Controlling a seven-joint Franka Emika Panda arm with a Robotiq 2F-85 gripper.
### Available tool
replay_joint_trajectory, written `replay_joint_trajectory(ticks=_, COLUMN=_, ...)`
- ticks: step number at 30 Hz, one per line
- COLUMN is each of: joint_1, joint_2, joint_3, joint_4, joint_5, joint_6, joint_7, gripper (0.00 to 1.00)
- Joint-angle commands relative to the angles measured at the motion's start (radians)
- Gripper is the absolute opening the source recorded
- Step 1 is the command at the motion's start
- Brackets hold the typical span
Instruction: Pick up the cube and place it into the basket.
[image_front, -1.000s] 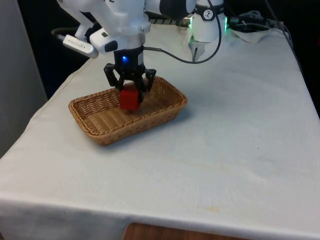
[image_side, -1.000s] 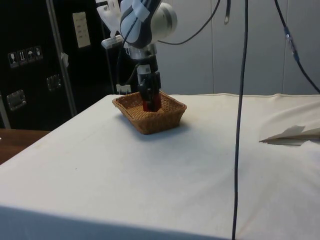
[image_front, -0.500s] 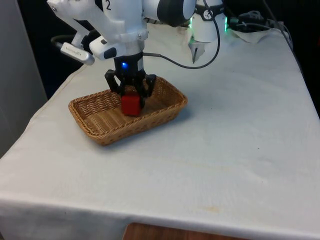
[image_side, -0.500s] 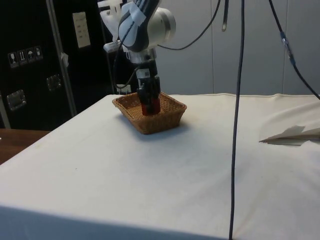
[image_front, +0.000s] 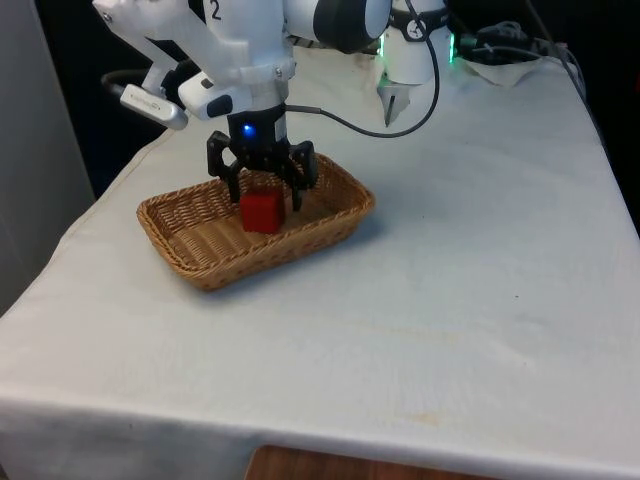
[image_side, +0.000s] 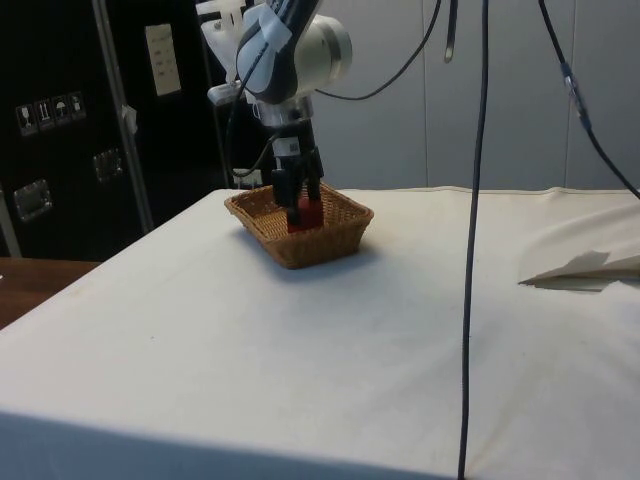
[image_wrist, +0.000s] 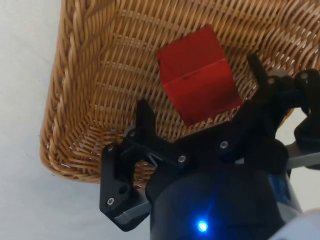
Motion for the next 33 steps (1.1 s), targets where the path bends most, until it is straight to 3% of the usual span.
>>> replay_joint_trajectory(ticks=1, joint_1=-0.007, joint_2=0.003, joint_3=0.005, joint_4=0.005, joint_5=0.006, joint_6=-0.005, joint_7=-0.006, gripper=1.0)
replay_joint_trajectory(ticks=5, joint_1=-0.002, joint_2=-0.006, joint_3=0.0, joint_4=0.004, joint_5=0.0, joint_6=-0.01, joint_7=-0.002, gripper=1.0)
replay_joint_trajectory(ticks=10, joint_1=0.015, joint_2=-0.042, joint_3=-0.02, joint_4=-0.002, joint_5=-0.017, joint_6=-0.033, joint_7=0.007, gripper=1.0)
replay_joint_trajectory(ticks=12, joint_1=0.017, joint_2=-0.056, joint_3=-0.023, joint_4=-0.003, joint_5=-0.024, joint_6=-0.045, joint_7=0.01, gripper=1.0)
replay_joint_trajectory(ticks=13, joint_1=0.009, joint_2=-0.052, joint_3=-0.015, joint_4=0.003, joint_5=-0.015, joint_6=-0.045, joint_7=0.002, gripper=1.0)
replay_joint_trajectory(ticks=14, joint_1=0.018, joint_2=-0.063, joint_3=-0.024, joint_4=-0.004, joint_5=-0.027, joint_6=-0.049, joint_7=0.012, gripper=1.0)
replay_joint_trajectory(ticks=16, joint_1=0.022, joint_2=-0.084, joint_3=-0.028, joint_4=-0.006, joint_5=-0.037, joint_6=-0.063, joint_7=0.016, gripper=1.0)
replay_joint_trajectory(ticks=20, joint_1=0.024, joint_2=-0.108, joint_3=-0.032, joint_4=-0.006, joint_5=-0.05, joint_6=-0.08, joint_7=0.022, gripper=1.0)
replay_joint_trajectory(ticks=21, joint_1=0.016, joint_2=-0.099, joint_3=-0.023, joint_4=-0.003, joint_5=-0.038, joint_6=-0.074, joint_7=0.012, gripper=1.0)
replay_joint_trajectory(ticks=22, joint_1=0.024, joint_2=-0.113, joint_3=-0.032, joint_4=-0.006, joint_5=-0.053, joint_6=-0.085, joint_7=0.023, gripper=1.0)
replay_joint_trajectory(ticks=30, joint_1=0.029, joint_2=-0.174, joint_3=-0.038, joint_4=-0.004, joint_5=-0.082, joint_6=-0.13, joint_7=0.032, gripper=1.0)
replay_joint_trajectory(ticks=31, joint_1=0.021, joint_2=-0.169, joint_3=-0.03, joint_4=-0.002, joint_5=-0.069, joint_6=-0.125, joint_7=0.021, gripper=1.0)
replay_joint_trajectory(ticks=32, joint_1=0.029, joint_2=-0.18, joint_3=-0.038, joint_4=-0.004, joint_5=-0.086, joint_6=-0.134, joint_7=0.033, gripper=1.0)
replay_joint_trajectory(ticks=33, joint_1=0.029, joint_2=-0.184, joint_3=-0.038, joint_4=-0.004, joint_5=-0.089, joint_6=-0.137, joint_7=0.035, gripper=1.0)
